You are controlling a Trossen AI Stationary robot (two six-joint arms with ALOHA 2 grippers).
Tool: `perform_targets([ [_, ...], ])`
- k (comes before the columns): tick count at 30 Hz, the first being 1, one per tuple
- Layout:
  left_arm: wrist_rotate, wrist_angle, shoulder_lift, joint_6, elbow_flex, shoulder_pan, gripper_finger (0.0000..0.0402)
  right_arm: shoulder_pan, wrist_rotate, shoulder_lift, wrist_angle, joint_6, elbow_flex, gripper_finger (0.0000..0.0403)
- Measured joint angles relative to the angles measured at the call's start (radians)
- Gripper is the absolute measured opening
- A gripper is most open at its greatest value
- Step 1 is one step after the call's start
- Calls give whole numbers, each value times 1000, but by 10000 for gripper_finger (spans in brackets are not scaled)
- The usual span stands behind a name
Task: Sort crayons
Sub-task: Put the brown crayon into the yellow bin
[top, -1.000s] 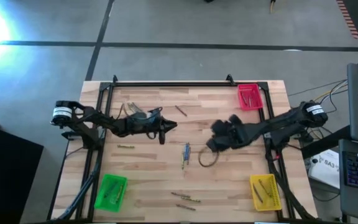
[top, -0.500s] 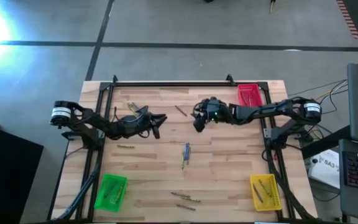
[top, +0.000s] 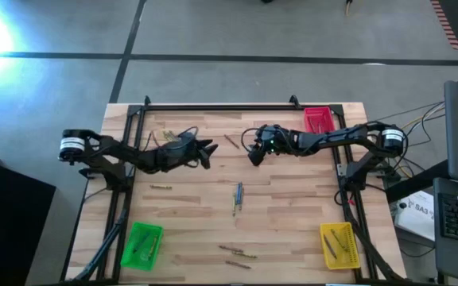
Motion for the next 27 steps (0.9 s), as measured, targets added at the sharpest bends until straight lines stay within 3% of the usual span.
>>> perform_targets([
  [3, 4, -225, -24, 18, 89, 33, 179, 1, 2, -3, -77, 8, 0, 150],
  [7, -45, -659, -29, -3, 232, 93, 184, -1, 10, -5, -96, 10, 0, 154],
  [10, -142, -936, -12, -78, 312, 124, 187, 1, 9, -6, -98, 0, 3, 155],
  [13, -262, -1113, 8, -170, 344, 132, 190, 0, 10, -7, -98, -17, 13, 155],
  [16, -301, -1177, 17, -215, 343, 131, 191, 0, 10, -7, -99, -22, 22, 155],
  [27, -258, -1164, 14, -254, 232, 194, 191, 0, 9, -9, -99, -43, 32, 143],
])
